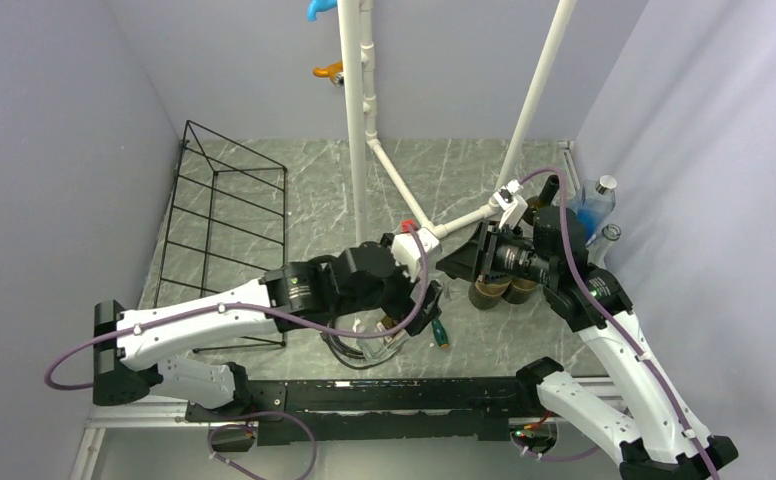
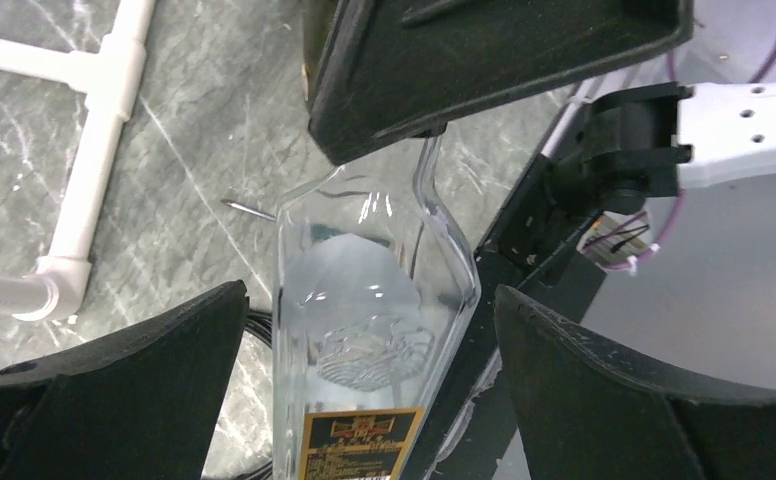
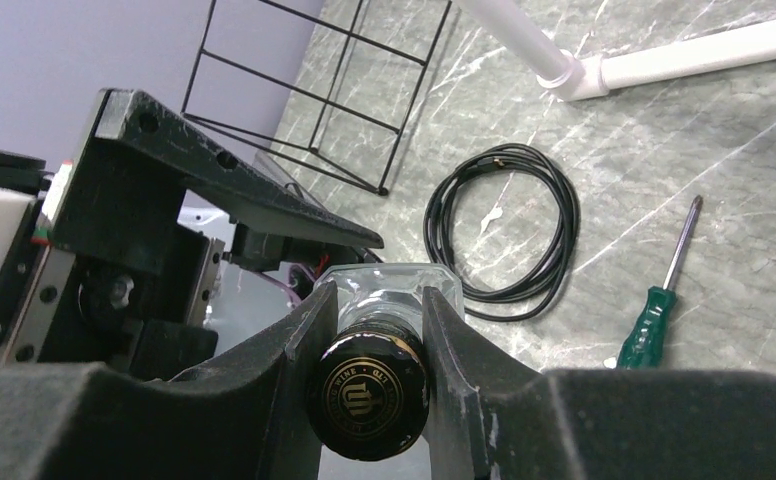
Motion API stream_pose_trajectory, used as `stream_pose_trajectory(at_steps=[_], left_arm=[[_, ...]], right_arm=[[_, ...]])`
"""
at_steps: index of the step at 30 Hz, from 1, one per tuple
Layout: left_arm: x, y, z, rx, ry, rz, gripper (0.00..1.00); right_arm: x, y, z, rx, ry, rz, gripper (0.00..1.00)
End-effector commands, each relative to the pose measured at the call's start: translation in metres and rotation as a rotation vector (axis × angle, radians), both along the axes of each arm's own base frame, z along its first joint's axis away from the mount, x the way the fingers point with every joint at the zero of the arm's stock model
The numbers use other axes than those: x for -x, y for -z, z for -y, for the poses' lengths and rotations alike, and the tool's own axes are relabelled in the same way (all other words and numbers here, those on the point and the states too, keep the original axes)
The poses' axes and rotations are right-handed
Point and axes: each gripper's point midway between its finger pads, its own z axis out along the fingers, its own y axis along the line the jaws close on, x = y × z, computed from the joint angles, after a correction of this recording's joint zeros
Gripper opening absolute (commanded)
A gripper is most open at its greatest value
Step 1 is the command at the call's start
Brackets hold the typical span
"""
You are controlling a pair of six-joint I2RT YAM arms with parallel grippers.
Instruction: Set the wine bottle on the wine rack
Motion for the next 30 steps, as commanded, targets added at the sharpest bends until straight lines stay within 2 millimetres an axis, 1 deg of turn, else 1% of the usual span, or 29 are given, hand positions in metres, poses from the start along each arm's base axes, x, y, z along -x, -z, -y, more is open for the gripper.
stream_pose_trajectory(at_steps=[1,5,11,14,15,17,22,23,24,25,27,30], left_arm=[[-0.011,-0.003,-0.001,-0.095,-0.116,0.089,0.98],[-0.008,-0.003,0.003,-0.159,-0.132,0.151,0.93],[-0.006,0.005,0.009,-0.193,-0.120,0.151,0.82],[-0.005,0.007,0.009,-0.198,-0.115,0.148,0.75],[-0.005,0.006,0.009,-0.195,-0.117,0.148,0.71],[-0.005,0.006,0.010,-0.190,-0.114,0.148,0.60],[-0.005,0.003,0.010,-0.184,-0.108,0.152,0.29],[-0.005,0.002,0.009,-0.182,-0.108,0.153,0.22],[-0.005,0.001,0.009,-0.179,-0.115,0.156,0.14],[-0.007,-0.001,0.006,-0.173,-0.132,0.158,0.00],[-0.010,-0.003,0.001,-0.163,-0.160,0.162,0.00],[-0.013,-0.009,-0.005,-0.128,-0.189,0.173,0.00]], right_arm=[[-0.002,-0.040,-0.010,-0.128,-0.006,0.080,0.00],[-0.003,-0.040,-0.011,-0.127,-0.003,0.083,0.00],[-0.002,-0.040,-0.012,-0.130,-0.006,0.081,0.00],[-0.001,-0.040,-0.012,-0.129,-0.007,0.082,0.00],[-0.001,-0.039,-0.012,-0.128,-0.007,0.081,0.00],[-0.001,-0.038,-0.011,-0.126,-0.001,0.083,0.00],[0.003,-0.039,-0.012,-0.147,-0.014,0.102,0.00],[0.003,-0.040,-0.012,-0.149,-0.014,0.103,0.04],[0.003,-0.039,-0.012,-0.148,-0.014,0.104,0.11],[0.003,-0.039,-0.011,-0.146,-0.012,0.104,0.20],[0.004,-0.039,-0.010,-0.145,-0.008,0.108,0.37],[0.003,-0.039,-0.008,-0.140,0.009,0.117,0.74]])
